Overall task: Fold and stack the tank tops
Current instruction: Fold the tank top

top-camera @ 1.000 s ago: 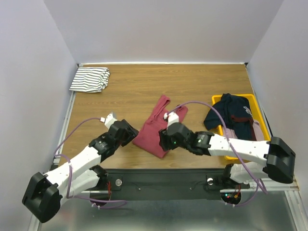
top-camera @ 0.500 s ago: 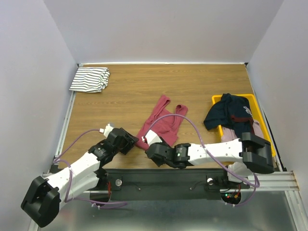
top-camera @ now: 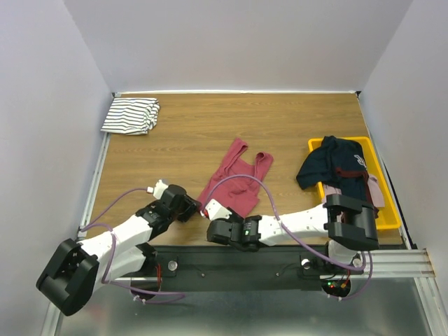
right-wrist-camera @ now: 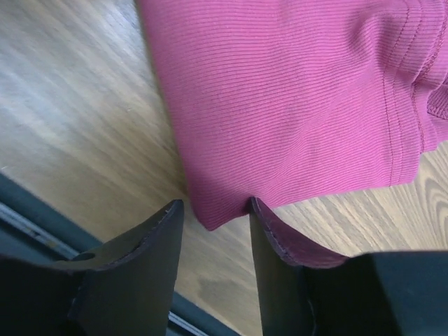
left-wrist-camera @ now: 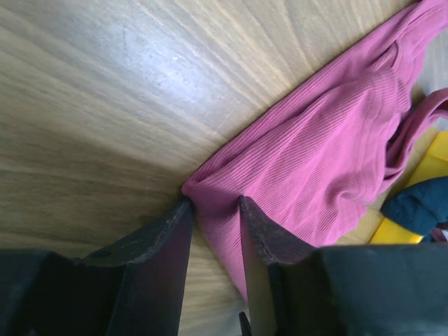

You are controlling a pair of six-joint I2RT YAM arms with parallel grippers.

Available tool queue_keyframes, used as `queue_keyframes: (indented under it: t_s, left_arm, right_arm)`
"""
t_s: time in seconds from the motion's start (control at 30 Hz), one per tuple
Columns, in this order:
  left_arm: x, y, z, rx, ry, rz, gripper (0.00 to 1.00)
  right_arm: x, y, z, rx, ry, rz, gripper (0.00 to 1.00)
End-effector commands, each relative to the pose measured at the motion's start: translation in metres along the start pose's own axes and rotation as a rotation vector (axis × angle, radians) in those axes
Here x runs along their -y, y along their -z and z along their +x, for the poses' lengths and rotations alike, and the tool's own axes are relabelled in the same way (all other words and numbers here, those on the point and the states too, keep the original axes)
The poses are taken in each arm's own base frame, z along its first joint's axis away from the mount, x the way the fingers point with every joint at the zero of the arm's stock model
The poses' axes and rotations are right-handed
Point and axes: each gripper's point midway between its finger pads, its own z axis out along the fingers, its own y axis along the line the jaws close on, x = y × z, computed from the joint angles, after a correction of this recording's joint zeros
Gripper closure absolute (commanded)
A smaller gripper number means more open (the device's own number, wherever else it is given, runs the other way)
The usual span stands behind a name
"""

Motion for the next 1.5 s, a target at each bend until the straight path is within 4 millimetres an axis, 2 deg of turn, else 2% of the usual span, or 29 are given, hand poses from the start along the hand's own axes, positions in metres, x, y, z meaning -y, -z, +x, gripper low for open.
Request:
queue_keyframes:
  t_s: [0.0,0.07,0.1,0.13,0.17,0.2,0.23,0.3,0.37,0.4,0.43,0.47,0.53,0.6,0.63,0.7,0.73,0.8,0.83,0.93,0.97,1.1,1.2,1.23,1.3,1.37,1.47]
  left_arm:
    - [-0.002,-0.006,-0.009,0.052,-0.008,-0.019,0.65]
    - [-0.002,-0.007,-0.012,0.062,-0.012,-0.021,0.71]
    - [0.000,-0.007,-0.013,0.070,-0.015,-0.020,0.79]
    - [0.001,-0.007,-0.017,0.085,-0.017,-0.018,0.81]
    - [0.007,-0.006,-0.022,0.102,-0.025,-0.009,0.83]
    - [0.009,-0.005,-0.025,0.113,-0.031,-0.011,0.91]
    - [0.012,-0.002,-0.032,0.138,-0.044,-0.019,0.94]
    - [0.016,0.003,-0.043,0.172,-0.052,-0.022,0.97]
    - [0.019,0.012,-0.065,0.235,-0.053,-0.031,1.00]
    - [0.015,0.016,-0.077,0.268,-0.042,-0.051,1.00]
    - [0.024,0.024,-0.088,0.300,-0.031,-0.025,1.00]
    - [0.025,0.028,-0.096,0.321,-0.048,-0.025,1.00]
    - [0.023,0.037,-0.116,0.370,-0.033,-0.048,1.00]
    - [0.033,0.048,-0.132,0.408,-0.050,-0.032,1.00]
    - [0.040,0.055,-0.144,0.432,-0.038,-0.027,1.00]
    - [0.046,0.061,-0.155,0.455,-0.056,-0.025,1.00]
    - [0.051,0.064,-0.159,0.457,-0.061,-0.018,1.00]
    - [0.071,0.070,-0.169,0.467,-0.086,0.009,1.00]
    - [0.085,0.072,-0.173,0.460,-0.109,0.028,1.00]
    - [0.106,0.070,-0.172,0.425,-0.137,0.083,1.00]
    - [0.110,0.064,-0.171,0.406,-0.151,0.081,1.00]
    - [0.124,0.049,-0.156,0.341,-0.180,0.114,1.00]
    - [0.138,0.041,-0.137,0.296,-0.202,0.143,1.00]
    - [0.146,0.040,-0.128,0.280,-0.221,0.162,1.00]
    - [0.155,0.034,-0.121,0.266,-0.233,0.164,1.00]
    - [0.167,0.028,-0.108,0.238,-0.251,0.174,1.00]
    - [0.181,0.020,-0.096,0.211,-0.262,0.183,1.00]
  right_arm:
    - [0.004,-0.004,-0.011,0.021,0.021,0.061,0.57]
    - [0.005,-0.007,-0.010,0.018,0.035,0.077,0.63]
    - [0.006,-0.008,-0.011,0.019,0.042,0.088,0.72]
    - [0.004,-0.010,-0.012,0.014,0.054,0.086,0.76]
    - [0.001,-0.008,-0.023,0.032,0.046,0.074,0.79]
    - [-0.003,-0.007,-0.028,0.037,0.044,0.055,0.89]
    - [-0.008,-0.001,-0.045,0.069,0.030,0.032,0.93]
    - [-0.021,0.008,-0.064,0.091,0.015,-0.047,0.94]
    - [-0.032,0.018,-0.084,0.123,0.006,-0.116,0.95]
    - [-0.045,0.028,-0.104,0.149,-0.003,-0.192,0.95]
    - [-0.052,0.031,-0.112,0.157,-0.008,-0.227,0.94]
    - [-0.060,0.040,-0.133,0.189,-0.031,-0.269,0.95]
    - [-0.078,0.047,-0.145,0.194,-0.036,-0.352,0.94]
    - [-0.094,0.042,-0.150,0.177,-0.039,-0.399,0.94]
    - [-0.100,0.049,-0.167,0.201,-0.060,-0.427,0.94]
    - [-0.111,0.046,-0.176,0.203,-0.076,-0.455,0.94]
    - [-0.114,0.052,-0.188,0.216,-0.099,-0.482,0.94]
    - [-0.106,0.051,-0.197,0.222,-0.143,-0.485,0.94]
    - [-0.097,0.045,-0.196,0.206,-0.181,-0.476,0.94]
    - [-0.078,0.047,-0.195,0.202,-0.249,-0.461,0.95]
    - [-0.071,0.040,-0.185,0.182,-0.263,-0.444,0.95]
    - [-0.049,0.041,-0.174,0.192,-0.359,-0.423,0.95]
    - [-0.029,0.043,-0.168,0.197,-0.449,-0.400,0.95]
    - [-0.024,0.036,-0.157,0.180,-0.477,-0.379,0.95]
    - [-0.010,0.039,-0.147,0.193,-0.527,-0.362,0.95]
    - [0.007,0.047,-0.149,0.227,-0.581,-0.351,0.95]
    - [0.020,0.043,-0.129,0.217,-0.628,-0.326,0.95]
